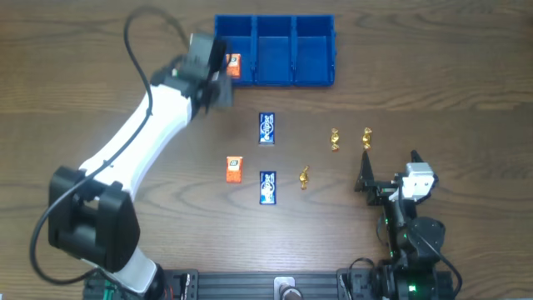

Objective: Sort Candies Into Trays

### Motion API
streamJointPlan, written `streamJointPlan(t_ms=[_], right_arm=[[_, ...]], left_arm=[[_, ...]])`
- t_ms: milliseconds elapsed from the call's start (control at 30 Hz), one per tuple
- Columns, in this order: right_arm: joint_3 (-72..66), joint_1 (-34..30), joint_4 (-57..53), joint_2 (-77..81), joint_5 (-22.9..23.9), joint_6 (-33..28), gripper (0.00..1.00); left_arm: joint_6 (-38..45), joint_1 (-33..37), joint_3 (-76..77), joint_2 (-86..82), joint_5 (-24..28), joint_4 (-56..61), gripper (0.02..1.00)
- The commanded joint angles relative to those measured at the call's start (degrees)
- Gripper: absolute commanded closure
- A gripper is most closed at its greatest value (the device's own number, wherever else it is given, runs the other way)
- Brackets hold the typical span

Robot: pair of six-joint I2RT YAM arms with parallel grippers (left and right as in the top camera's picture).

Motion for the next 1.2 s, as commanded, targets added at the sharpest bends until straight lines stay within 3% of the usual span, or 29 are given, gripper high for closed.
streamJointPlan(t_ms=[33, 233, 733, 800, 967, 1100, 1200], right_arm=[[-0.17, -0.02, -0.28, -0.35, 0.28, -0.87, 0.003], [-0.17, -0.02, -0.28, -0.35, 0.28, -0.87, 0.003], [-0.17, -0.02, -0.28, -0.35, 0.28, -0.87, 0.001], [-0.17, -0.02, -0.28, -0.35, 0.28, -0.87, 0.001], [-0.17, -0.02, -0.28, -0.35, 0.28, -0.87, 0.001], [-0.17, -0.02, -0.28, -0.35, 0.28, -0.87, 0.003], [-0.17, -0.02, -0.28, -0.35, 0.28, -0.87, 0.003]], left_arm=[[-0.85, -0.68, 20.57, 6.62, -2.86, -5.99, 0.706], [-0.87, -0.42, 30.99, 17.03, -2.45, -10.23, 0.702], [-1.05, 1.33, 31.85, 23.17, -2.19, -8.83, 0.66], [-1.05, 1.49, 31.85, 23.19, -2.21, -8.79, 0.595], [-1.05, 2.16, 31.85, 22.84, -2.4, -8.17, 0.272], [-1.38, 0.35, 31.23, 18.34, -5.44, -10.21, 0.187], [-1.73, -3.74, 25.16, 9.7, -8.63, -8.87, 0.176]])
